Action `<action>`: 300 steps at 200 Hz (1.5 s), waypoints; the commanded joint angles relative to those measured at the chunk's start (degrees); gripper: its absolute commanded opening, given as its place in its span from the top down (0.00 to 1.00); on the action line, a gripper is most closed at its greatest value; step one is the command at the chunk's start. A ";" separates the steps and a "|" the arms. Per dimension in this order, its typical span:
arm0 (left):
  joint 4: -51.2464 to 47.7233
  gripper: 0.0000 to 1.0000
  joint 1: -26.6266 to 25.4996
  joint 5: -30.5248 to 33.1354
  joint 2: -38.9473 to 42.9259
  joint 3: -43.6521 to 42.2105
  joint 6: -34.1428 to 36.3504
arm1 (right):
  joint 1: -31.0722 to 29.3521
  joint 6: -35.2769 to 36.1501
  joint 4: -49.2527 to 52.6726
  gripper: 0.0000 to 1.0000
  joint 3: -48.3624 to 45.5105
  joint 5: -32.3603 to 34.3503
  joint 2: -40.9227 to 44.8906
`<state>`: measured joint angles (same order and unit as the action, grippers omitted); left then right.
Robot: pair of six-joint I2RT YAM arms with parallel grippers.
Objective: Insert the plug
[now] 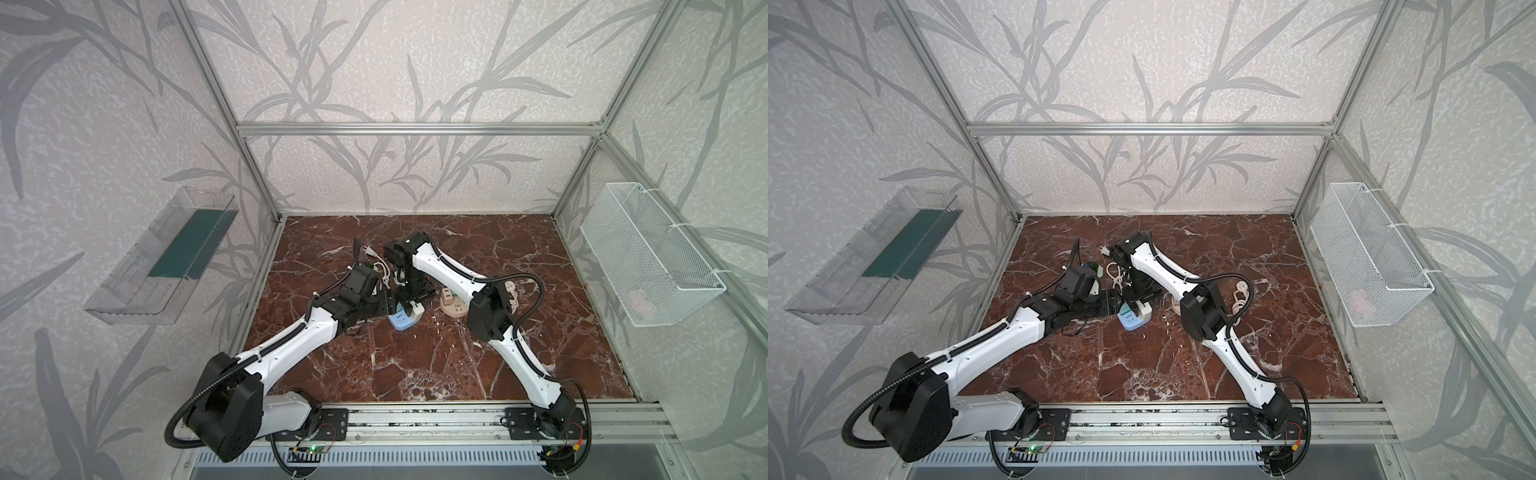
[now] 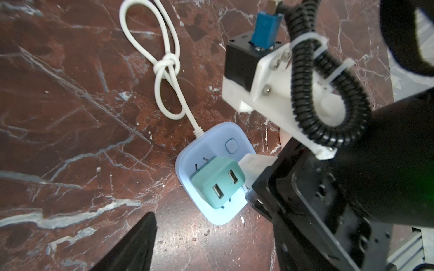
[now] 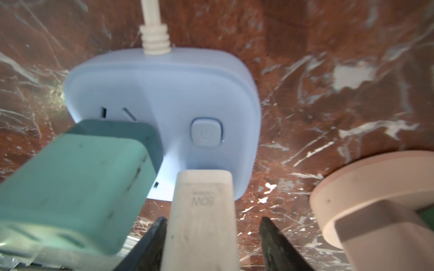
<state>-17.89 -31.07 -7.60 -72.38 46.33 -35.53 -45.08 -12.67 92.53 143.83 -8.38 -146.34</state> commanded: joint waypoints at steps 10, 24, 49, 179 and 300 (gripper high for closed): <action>0.21 0.23 -0.50 0.30 3.05 1.56 0.42 | -1.49 -0.43 4.31 0.27 2.82 -0.29 5.21; -0.01 0.23 -0.63 0.46 3.95 1.26 0.20 | -1.87 -0.43 3.02 0.26 0.86 0.47 7.88; -1.24 0.23 -0.82 1.18 4.78 1.49 0.57 | -2.93 0.18 0.30 0.26 -5.25 2.67 12.57; 3.38 0.23 -0.88 -1.28 5.04 -0.36 -3.67 | -2.95 -1.25 -41.39 0.34 -49.43 6.21 40.72; 1.74 0.23 -0.85 -0.76 8.79 -2.47 -3.76 | -2.20 -0.45 -40.16 0.58 -45.87 6.45 33.56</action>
<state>-15.84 -31.83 -9.06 -64.95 45.10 -38.81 -47.42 -13.56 51.88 95.66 -2.15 -111.77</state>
